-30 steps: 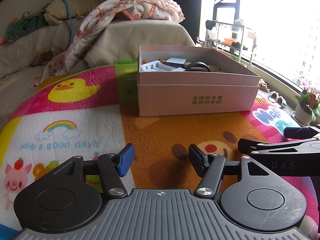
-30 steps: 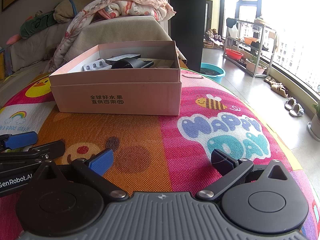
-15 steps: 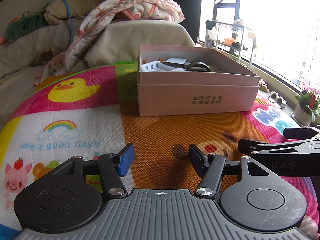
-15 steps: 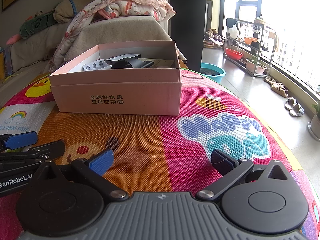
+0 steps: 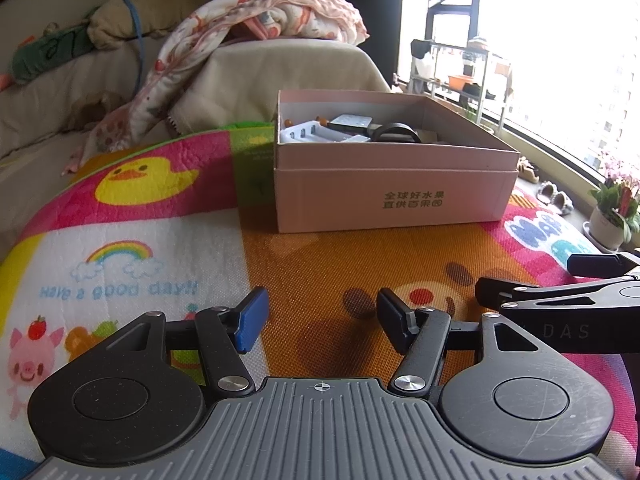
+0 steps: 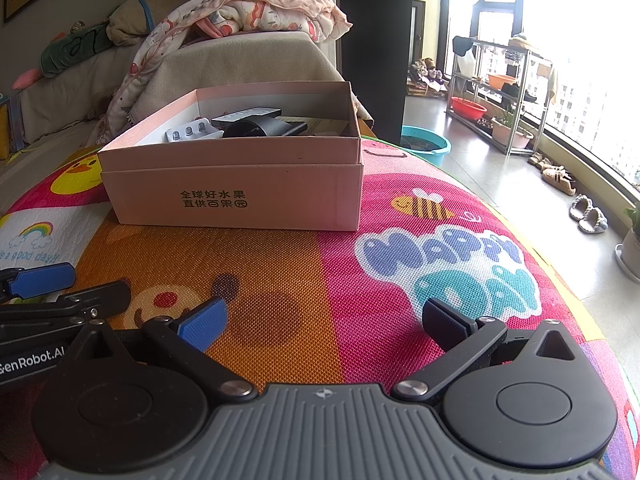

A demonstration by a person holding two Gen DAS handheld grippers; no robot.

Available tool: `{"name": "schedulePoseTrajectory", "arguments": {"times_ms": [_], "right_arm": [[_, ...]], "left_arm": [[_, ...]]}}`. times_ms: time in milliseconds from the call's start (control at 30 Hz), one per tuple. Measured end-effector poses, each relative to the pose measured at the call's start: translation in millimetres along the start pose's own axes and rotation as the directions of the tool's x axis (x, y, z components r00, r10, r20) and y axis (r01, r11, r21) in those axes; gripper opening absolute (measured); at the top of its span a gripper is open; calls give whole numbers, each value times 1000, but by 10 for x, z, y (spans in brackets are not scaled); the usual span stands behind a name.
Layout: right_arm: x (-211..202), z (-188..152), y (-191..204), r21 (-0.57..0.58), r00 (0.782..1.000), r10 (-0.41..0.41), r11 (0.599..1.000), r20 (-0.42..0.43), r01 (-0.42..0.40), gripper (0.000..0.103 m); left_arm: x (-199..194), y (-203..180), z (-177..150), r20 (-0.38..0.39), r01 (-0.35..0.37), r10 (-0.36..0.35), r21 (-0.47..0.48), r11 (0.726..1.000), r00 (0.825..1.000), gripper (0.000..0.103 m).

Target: Organize rigid objects

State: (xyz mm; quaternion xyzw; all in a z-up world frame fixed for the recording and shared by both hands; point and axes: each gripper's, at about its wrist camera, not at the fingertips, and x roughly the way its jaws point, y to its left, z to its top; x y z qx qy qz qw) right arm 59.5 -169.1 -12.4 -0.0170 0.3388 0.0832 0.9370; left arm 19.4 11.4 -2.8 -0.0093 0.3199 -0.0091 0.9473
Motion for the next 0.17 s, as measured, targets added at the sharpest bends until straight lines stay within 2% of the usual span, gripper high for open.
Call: {"name": "schedulePoseTrajectory", "arguments": {"times_ms": [167], "right_arm": [[1, -1, 1, 0, 1000, 0, 1000, 0, 0, 103]], "left_arm": [[-13, 6, -4, 1, 5, -5, -7, 1000, 1000, 65]]}}
